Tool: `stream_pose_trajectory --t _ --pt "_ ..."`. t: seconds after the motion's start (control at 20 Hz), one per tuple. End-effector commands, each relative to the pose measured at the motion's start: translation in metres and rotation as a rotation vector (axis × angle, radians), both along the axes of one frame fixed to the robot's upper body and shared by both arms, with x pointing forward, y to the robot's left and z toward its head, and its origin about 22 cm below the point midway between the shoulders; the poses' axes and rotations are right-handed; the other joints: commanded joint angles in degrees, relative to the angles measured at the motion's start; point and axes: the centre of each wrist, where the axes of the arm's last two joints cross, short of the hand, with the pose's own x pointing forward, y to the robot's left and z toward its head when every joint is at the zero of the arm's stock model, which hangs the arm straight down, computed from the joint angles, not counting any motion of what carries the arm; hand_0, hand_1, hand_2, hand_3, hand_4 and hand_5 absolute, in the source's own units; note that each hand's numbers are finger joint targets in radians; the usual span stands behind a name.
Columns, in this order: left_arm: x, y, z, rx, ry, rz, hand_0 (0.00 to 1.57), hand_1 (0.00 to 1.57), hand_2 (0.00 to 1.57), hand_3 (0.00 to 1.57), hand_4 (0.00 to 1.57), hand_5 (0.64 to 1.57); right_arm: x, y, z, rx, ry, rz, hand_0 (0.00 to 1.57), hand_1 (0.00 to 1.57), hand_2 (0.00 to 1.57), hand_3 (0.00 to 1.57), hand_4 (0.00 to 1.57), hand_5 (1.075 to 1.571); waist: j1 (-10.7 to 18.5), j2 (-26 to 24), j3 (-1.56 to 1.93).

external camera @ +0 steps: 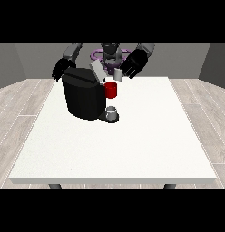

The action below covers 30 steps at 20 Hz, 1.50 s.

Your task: Insert the coffee pod into the coffee machine and close the lid

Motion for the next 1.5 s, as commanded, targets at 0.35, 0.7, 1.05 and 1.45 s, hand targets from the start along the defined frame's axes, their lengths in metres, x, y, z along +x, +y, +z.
stream_pose_trajectory --t 0.35,0.7,1.05,1.45 --pt "0.003 0.004 0.003 0.018 0.005 0.027 1.31 1.31 1.33 1.23 0.49 1.571 0.002 0.006 0.021 0.018 -0.004 0.001 0.00 0.00 0.00 0.00 0.51 1.571 -2.35 1.78 -0.01" --pt "0.006 -0.025 -0.017 0.018 0.035 -0.014 1.23 1.23 1.28 1.21 0.51 1.571 0.002 0.003 0.012 0.040 0.021 -0.037 0.00 0.00 0.00 0.00 0.52 1.571 -0.27 -0.05 0.00" --pt "0.006 -0.021 0.015 0.048 -0.056 -0.025 1.19 1.19 1.26 1.20 0.49 1.571 0.001 -0.005 0.002 0.011 -0.072 -0.019 0.00 0.00 0.00 0.00 0.48 1.571 -0.56 4.87 0.02" --pt "0.009 -0.040 0.015 0.064 0.005 -0.034 1.18 1.18 1.25 1.19 0.49 1.571 0.007 -0.011 0.002 0.043 -0.019 -0.062 0.00 0.00 0.00 0.00 0.43 1.571 0.86 2.81 0.03"
